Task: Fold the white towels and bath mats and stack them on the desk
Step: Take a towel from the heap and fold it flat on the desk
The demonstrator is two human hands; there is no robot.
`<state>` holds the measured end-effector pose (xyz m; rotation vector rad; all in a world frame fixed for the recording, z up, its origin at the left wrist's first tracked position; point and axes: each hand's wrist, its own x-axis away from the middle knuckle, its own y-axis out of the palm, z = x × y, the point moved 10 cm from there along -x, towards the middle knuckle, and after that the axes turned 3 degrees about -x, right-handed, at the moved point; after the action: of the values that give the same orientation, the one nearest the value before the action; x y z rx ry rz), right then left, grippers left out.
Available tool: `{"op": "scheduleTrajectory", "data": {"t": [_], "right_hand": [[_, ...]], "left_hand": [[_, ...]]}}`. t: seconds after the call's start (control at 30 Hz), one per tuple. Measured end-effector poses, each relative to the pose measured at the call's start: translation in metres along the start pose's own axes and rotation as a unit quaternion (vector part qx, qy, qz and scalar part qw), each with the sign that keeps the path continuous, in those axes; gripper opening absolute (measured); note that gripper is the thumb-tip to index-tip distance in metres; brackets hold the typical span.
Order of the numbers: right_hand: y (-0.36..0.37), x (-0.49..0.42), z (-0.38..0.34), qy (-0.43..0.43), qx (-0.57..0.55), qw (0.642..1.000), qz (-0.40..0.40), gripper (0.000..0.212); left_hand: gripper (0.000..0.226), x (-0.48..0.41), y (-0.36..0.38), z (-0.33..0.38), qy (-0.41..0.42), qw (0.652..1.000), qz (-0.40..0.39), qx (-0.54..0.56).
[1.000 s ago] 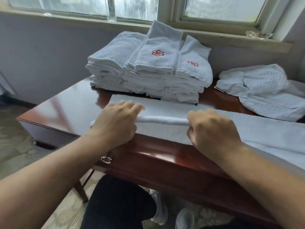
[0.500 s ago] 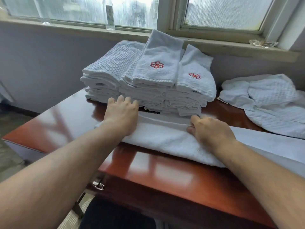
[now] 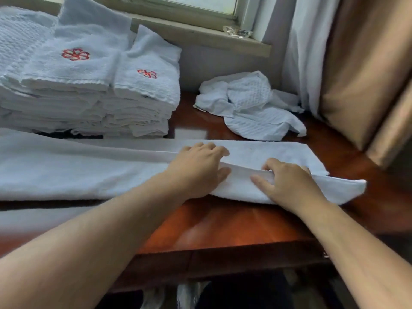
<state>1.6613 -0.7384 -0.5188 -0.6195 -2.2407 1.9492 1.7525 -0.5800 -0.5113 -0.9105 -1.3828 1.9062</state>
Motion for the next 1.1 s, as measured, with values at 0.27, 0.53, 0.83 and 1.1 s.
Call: {"op": "scheduleTrajectory", "data": {"t": [0.27, 0.53, 0.83, 1.1], "right_hand": [[-0.044, -0.014, 0.096, 0.064, 0.132, 0.988, 0.058, 0.022], [-0.033, -0.108, 0.082, 0.015, 0.161, 0.987, -0.019, 0.025], [0.029, -0.099, 0.084, 0.125, 0.017, 0.992, -0.03, 0.061], [0.032, -0.091, 0.08, 0.147, 0.064, 0.972, -0.172, 0.062]], "left_hand": [[0.023, -0.046, 0.012, 0.031, 0.014, 0.999, 0.008, 0.05], [0.019, -0.085, -0.003, 0.002, -0.024, 0.994, 0.089, 0.065], [0.022, -0.097, 0.024, -0.027, -0.057, 0.993, 0.093, 0.046], [0.03, -0.076, 0.012, -0.061, -0.057, 0.995, 0.073, -0.025]]}}
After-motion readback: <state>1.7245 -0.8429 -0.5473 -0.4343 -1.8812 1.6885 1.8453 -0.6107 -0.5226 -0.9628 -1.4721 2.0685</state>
